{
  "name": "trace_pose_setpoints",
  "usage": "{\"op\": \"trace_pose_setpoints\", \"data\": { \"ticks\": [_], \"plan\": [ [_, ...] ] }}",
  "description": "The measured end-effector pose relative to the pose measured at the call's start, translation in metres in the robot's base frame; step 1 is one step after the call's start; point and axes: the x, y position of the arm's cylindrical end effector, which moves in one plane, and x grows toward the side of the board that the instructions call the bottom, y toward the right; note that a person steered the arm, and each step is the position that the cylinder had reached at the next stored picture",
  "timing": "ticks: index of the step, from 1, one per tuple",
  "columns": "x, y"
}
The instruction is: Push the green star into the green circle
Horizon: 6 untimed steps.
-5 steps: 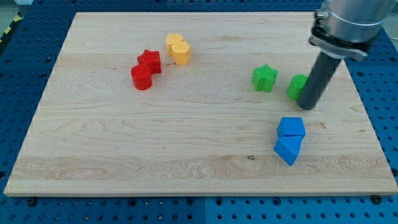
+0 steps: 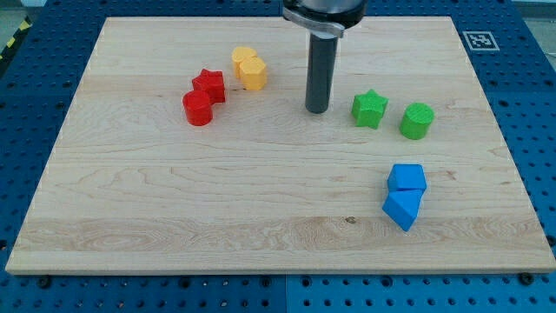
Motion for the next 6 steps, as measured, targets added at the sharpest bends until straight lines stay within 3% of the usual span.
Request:
{"op": "trace_pose_setpoints", "data": {
  "ticks": [4,5,6],
  "plan": [
    [0.028,0.063],
    [0.031,0.066],
    [0.019,0.024]
  ]
}}
